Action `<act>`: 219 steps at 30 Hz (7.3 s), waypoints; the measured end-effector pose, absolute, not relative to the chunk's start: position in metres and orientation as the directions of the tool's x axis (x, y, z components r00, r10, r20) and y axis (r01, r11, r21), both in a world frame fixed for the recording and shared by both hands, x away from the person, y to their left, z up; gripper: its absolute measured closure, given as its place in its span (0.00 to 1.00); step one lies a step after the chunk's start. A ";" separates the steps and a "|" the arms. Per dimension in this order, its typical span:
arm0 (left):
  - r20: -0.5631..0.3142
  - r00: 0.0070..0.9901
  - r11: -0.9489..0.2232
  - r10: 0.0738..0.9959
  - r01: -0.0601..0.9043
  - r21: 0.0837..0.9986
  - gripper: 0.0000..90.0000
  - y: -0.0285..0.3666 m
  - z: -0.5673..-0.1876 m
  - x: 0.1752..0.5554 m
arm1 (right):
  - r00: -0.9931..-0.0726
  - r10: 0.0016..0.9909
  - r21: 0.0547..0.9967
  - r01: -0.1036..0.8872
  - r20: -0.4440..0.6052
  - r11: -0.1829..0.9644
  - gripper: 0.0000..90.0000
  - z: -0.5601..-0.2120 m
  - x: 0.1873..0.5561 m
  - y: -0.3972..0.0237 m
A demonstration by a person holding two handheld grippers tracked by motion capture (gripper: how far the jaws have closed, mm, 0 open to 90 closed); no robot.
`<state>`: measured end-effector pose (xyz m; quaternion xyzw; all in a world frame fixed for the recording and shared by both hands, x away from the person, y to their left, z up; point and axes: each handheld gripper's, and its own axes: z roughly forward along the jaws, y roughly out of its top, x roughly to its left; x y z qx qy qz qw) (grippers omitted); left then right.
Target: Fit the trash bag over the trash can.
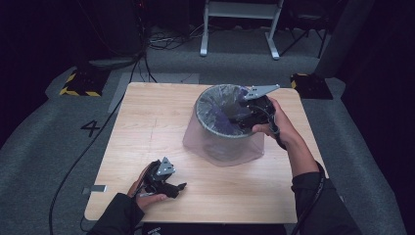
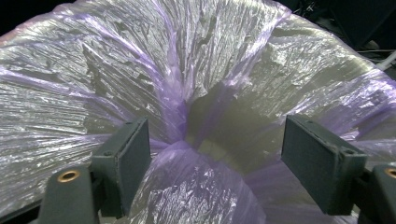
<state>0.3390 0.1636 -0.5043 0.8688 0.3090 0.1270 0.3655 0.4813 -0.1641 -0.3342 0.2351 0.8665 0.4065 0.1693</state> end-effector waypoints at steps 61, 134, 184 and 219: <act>-0.006 0.778 -0.544 0.628 0.444 0.712 0.16 0.164 -0.504 0.339 | -0.817 0.572 0.659 0.394 -0.068 0.641 0.24 -0.330 0.488 -0.155; -0.006 0.778 -0.543 0.628 0.444 0.713 0.16 0.164 -0.504 0.339 | -0.821 0.543 0.845 0.157 -0.177 0.512 0.19 -0.311 0.417 -0.212; -0.006 0.778 -0.543 0.628 0.444 0.713 0.16 0.164 -0.504 0.339 | -0.816 0.520 0.730 0.193 -0.251 0.655 0.19 -0.385 0.374 -0.244; -0.007 0.778 -0.542 0.628 0.444 0.713 0.16 0.164 -0.504 0.339 | -0.818 0.522 0.622 0.281 -0.243 0.731 0.19 -0.438 0.367 -0.261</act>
